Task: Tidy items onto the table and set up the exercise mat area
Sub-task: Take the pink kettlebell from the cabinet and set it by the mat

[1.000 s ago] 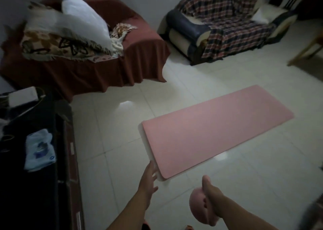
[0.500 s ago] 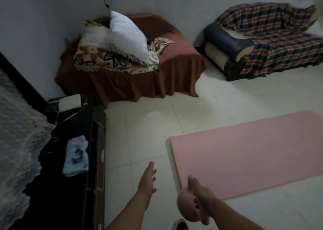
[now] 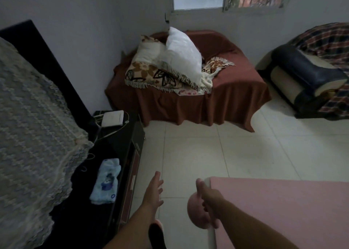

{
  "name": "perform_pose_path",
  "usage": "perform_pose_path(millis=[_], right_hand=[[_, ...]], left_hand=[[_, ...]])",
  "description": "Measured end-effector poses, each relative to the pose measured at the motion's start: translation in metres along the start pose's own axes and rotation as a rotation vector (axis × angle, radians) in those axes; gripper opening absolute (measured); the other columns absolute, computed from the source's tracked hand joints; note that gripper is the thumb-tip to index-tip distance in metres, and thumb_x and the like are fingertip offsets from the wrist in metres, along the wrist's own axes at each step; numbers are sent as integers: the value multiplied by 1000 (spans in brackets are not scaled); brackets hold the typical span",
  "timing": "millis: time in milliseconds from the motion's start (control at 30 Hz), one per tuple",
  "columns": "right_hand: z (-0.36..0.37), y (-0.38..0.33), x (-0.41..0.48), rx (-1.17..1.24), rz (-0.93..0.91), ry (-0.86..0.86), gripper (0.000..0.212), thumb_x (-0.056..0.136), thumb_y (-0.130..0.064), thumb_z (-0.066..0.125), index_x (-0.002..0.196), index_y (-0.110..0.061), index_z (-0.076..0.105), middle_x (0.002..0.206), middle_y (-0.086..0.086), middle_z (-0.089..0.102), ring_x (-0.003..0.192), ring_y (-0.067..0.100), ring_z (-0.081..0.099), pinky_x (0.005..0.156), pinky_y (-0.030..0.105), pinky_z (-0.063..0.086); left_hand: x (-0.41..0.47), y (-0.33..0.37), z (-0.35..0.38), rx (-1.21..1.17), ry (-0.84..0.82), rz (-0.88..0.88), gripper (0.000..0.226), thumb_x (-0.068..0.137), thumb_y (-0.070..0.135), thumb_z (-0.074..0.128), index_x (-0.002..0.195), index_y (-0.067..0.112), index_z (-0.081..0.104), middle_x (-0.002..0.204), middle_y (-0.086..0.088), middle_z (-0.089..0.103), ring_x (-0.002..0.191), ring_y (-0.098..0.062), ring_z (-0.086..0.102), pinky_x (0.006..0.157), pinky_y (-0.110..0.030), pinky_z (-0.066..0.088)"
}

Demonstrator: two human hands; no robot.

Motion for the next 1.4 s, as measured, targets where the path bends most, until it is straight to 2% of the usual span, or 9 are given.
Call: perform_pose_path(millis=[100, 400, 533, 633, 733, 800, 1000, 1167, 1400], right_hand=[[11, -39, 30, -3, 8, 12, 89, 83, -68, 59, 135, 2, 46, 134, 28, 54, 124, 47, 49, 107, 65, 34], [49, -168, 122, 28, 32, 42, 94, 80, -70, 63, 134, 5, 47, 133, 28, 52, 115, 44, 52, 105, 61, 38], [53, -225, 158, 139, 76, 110, 91, 78, -72, 59, 125, 5, 49, 120, 22, 55, 112, 43, 51, 107, 63, 32], [50, -276, 184, 222, 121, 137, 84, 87, -65, 53, 131, 7, 46, 120, 21, 55, 109, 40, 51, 103, 53, 37], [50, -320, 211, 292, 235, 84, 89, 86, -69, 50, 141, 1, 42, 143, 18, 47, 133, 40, 40, 112, 57, 26], [45, -353, 231, 329, 259, 70, 92, 84, -73, 48, 143, -2, 41, 146, 16, 46, 137, 39, 38, 114, 58, 24], [1, -456, 277, 502, 182, 137, 91, 78, -77, 54, 127, -1, 54, 112, 13, 64, 103, 32, 59, 107, 54, 35], [-74, -500, 388, 372, -2, 290, 114, 46, -94, 44, 119, -10, 65, 114, 12, 71, 106, 33, 66, 100, 50, 47], [-170, -583, 384, 490, 3, 453, 97, 58, -80, 39, 117, -6, 61, 110, 10, 71, 105, 36, 65, 101, 48, 45]], left_hand=[[47, 32, -5, 6, -36, 15, 62, 96, 57, 33, 150, 26, 31, 152, -3, 38, 139, -26, 35, 111, -52, 29], [200, 133, -28, 46, -103, -8, 61, 98, 54, 32, 150, 24, 30, 152, -5, 39, 141, -23, 32, 114, -46, 24], [254, 191, -12, 63, -109, 16, 58, 99, 54, 29, 150, 25, 31, 152, -5, 39, 141, -22, 32, 115, -47, 24], [295, 240, 24, 83, -130, 47, 56, 100, 51, 27, 149, 25, 32, 151, -6, 39, 140, -23, 33, 114, -47, 25], [333, 281, 66, 114, -164, 71, 56, 100, 51, 27, 150, 25, 32, 152, -6, 39, 140, -23, 33, 113, -46, 25], [358, 306, 91, 118, -157, 75, 55, 100, 51, 28, 149, 25, 34, 151, -6, 39, 140, -23, 34, 112, -46, 25], [425, 374, 173, 145, -172, 65, 53, 100, 52, 28, 147, 30, 35, 151, -3, 40, 140, -21, 33, 111, -46, 25], [465, 425, 263, 178, -273, 86, 51, 100, 50, 28, 147, 31, 36, 151, -2, 41, 142, -22, 31, 112, -49, 22], [527, 469, 392, 272, -472, 75, 52, 99, 50, 31, 145, 28, 40, 149, -2, 43, 140, -22, 34, 111, -46, 24]])
Point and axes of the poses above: each hand's wrist, its own x-axis towards the middle knuckle, its own z-axis out of the palm, y = z × x, the point moved 7 cm from there along x, towards the middle knuckle
